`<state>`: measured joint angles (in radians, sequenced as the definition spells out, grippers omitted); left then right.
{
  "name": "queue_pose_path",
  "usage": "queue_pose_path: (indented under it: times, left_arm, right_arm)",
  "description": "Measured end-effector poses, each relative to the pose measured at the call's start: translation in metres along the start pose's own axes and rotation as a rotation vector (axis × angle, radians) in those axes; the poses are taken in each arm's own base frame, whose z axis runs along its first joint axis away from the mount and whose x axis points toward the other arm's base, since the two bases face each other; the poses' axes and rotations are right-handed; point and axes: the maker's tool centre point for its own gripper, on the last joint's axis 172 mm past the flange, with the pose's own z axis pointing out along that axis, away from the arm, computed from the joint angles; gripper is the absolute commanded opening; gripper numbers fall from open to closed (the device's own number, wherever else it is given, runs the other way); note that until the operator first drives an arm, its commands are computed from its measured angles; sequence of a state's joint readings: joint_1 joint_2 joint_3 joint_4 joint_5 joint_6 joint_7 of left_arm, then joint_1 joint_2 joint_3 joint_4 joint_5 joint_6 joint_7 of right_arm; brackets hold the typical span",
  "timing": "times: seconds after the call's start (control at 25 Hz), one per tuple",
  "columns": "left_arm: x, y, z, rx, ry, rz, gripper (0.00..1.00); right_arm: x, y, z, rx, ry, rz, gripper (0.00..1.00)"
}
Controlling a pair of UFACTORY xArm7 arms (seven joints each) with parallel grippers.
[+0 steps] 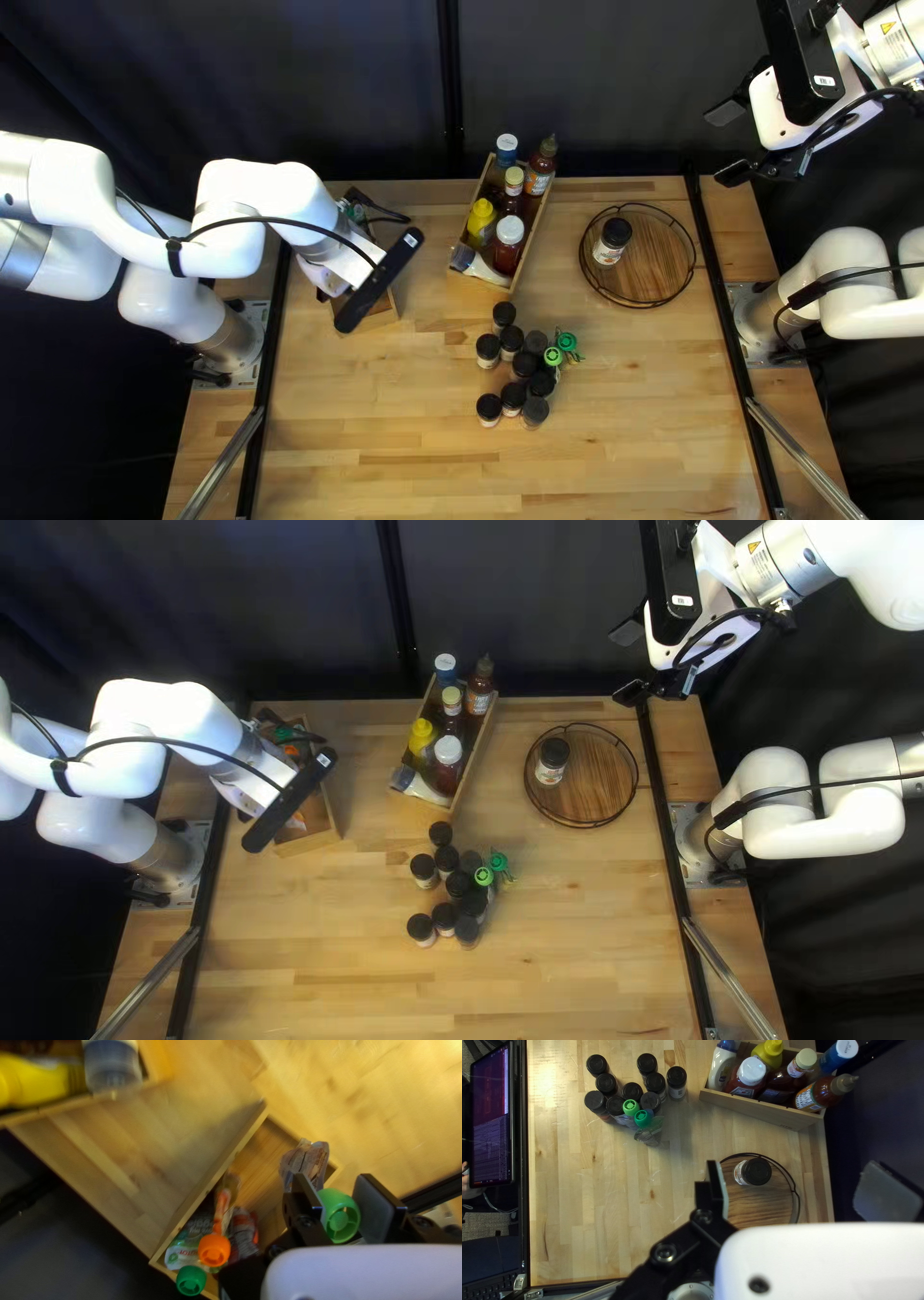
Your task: Separate condiments, baby food and spices and place it in 3 different racks/containers
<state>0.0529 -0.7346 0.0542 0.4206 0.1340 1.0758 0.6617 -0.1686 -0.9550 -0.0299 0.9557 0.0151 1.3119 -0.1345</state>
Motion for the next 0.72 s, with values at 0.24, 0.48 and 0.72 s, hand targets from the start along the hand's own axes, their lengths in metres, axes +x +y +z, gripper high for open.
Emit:
queue_pose_path:
  times: [0.24, 0.48, 0.72]
  left_arm:
    - [-0.026, -0.009, 0.024, 0.043, -0.020, -0.052, 0.00]
    - [-0.039, -0.013, 0.036, 0.080, -0.045, -0.085, 0.00]
    - [-0.036, -0.013, 0.035, 0.096, -0.053, -0.132, 1.00]
  right_arm:
    - [0.000, 0.000, 0.000, 0.000, 0.000, 0.000, 1.00]
    - [0.000, 0.000, 0.000, 0.000, 0.000, 0.000, 1.00]
    - [0.000, 0.000, 0.000, 0.000, 0.000, 0.000, 1.00]
